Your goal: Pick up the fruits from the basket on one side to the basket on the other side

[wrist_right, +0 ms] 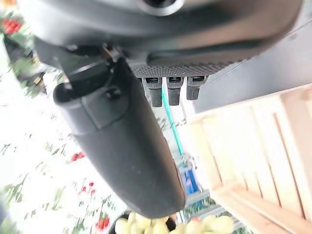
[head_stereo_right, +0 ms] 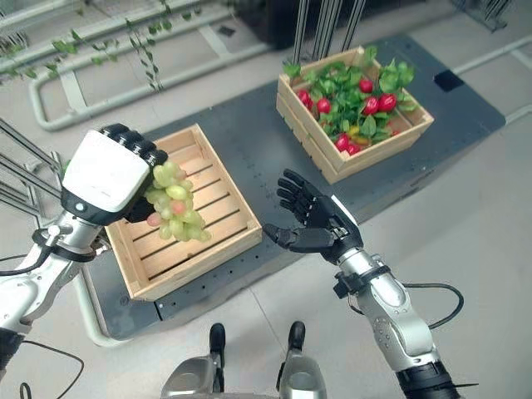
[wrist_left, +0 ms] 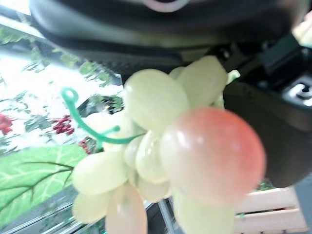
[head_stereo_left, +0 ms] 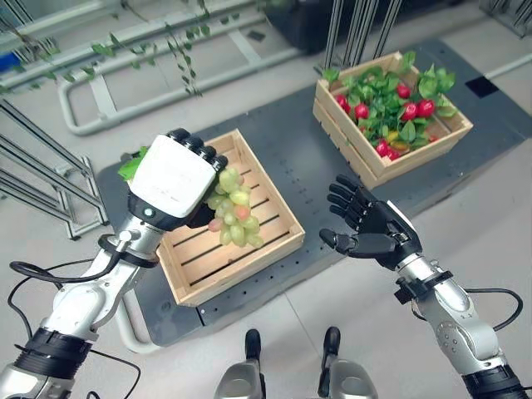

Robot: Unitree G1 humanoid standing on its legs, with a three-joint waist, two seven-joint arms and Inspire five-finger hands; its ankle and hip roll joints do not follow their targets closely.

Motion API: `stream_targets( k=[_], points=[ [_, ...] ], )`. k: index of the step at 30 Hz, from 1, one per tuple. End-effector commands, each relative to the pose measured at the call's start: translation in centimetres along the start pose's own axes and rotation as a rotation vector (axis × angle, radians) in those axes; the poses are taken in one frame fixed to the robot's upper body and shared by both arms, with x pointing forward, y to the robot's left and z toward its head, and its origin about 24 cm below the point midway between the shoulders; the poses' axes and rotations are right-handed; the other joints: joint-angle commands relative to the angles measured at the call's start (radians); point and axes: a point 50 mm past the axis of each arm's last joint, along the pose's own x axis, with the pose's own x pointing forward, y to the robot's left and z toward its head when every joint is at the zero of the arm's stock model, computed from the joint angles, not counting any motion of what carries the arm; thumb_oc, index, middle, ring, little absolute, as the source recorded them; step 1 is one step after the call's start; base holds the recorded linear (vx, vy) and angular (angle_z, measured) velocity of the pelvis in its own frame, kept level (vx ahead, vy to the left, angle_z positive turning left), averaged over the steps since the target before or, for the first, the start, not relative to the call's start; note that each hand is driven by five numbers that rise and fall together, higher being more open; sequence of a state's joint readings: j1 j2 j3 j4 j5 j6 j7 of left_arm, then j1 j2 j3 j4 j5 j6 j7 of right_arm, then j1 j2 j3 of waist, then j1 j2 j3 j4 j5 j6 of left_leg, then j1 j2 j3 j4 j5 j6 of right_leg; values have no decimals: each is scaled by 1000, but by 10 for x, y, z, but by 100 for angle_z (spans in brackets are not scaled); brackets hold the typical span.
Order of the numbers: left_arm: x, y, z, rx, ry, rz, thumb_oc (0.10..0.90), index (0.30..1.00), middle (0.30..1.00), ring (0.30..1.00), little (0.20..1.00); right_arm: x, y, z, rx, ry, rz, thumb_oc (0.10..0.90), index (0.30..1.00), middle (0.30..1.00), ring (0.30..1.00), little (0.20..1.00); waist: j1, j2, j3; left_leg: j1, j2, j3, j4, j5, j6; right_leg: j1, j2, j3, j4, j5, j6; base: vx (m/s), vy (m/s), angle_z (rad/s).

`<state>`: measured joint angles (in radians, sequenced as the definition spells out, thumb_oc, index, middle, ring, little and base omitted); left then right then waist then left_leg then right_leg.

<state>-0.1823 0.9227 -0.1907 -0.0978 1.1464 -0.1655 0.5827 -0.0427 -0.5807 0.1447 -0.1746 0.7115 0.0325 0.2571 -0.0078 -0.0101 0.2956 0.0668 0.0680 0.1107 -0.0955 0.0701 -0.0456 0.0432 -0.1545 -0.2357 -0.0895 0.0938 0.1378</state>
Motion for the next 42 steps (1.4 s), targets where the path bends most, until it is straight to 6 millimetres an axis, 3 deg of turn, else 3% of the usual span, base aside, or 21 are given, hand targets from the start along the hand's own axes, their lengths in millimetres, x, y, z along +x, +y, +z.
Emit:
stream_targets(
  k=[1, 9, 13, 24, 32, 42],
  points=[
    [39, 17, -13, 23, -25, 133, 400, 300, 300, 300, 300, 17, 23, 28, -14, -114, 164, 800, 900, 900, 900, 900, 7, -3, -177, 55, -28, 30, 8, -111, -29, 59, -39, -30, 2, -47, 55, 41, -19, 1],
    [53, 18, -6, -43, -11, 136, 400, 300, 300, 300, 300, 37, 53, 34, 90, -149, 247, 800, 900, 900, 900, 900, 21, -1, -212, 75, -27, 26, 8, -128, -26, 76, -38, -32, 2, -58, 57, 16, -5, 0],
    [56, 19, -2, -69, 0, 150, 400, 300, 300, 300, 300, 41, 69, 22, 161, -78, 299, 800, 900, 900, 900, 900, 25, -2, -223, 80, -25, 28, 8, -130, -26, 82, -35, -34, 2, -62, 55, 0, 0, 0],
    [64, 25, 10, -88, -14, 199, 400, 300, 300, 300, 300, 45, 80, -12, 223, 100, 283, 800, 900, 900, 900, 900, 29, -7, -242, 82, -21, 30, 8, -130, -27, 80, -38, -33, 2, -61, 55, 6, -3, 3],
    [66, 28, 9, -90, -19, 194, 400, 300, 300, 300, 300, 45, 80, -10, 307, 91, 292, 800, 900, 900, 900, 900, 27, -10, -252, 83, -22, 32, 8, -132, -28, 80, -40, -33, 2, -61, 59, 0, 0, 0],
    [64, 23, 19, -113, -63, 168, 400, 300, 300, 300, 300, 44, 97, -3, 506, 24, 392, 800, 900, 900, 900, 900, 30, -12, -266, 84, -21, 34, 8, -136, -24, 79, -38, -30, 2, -63, 59, 0, 0, 0]
  ],
)
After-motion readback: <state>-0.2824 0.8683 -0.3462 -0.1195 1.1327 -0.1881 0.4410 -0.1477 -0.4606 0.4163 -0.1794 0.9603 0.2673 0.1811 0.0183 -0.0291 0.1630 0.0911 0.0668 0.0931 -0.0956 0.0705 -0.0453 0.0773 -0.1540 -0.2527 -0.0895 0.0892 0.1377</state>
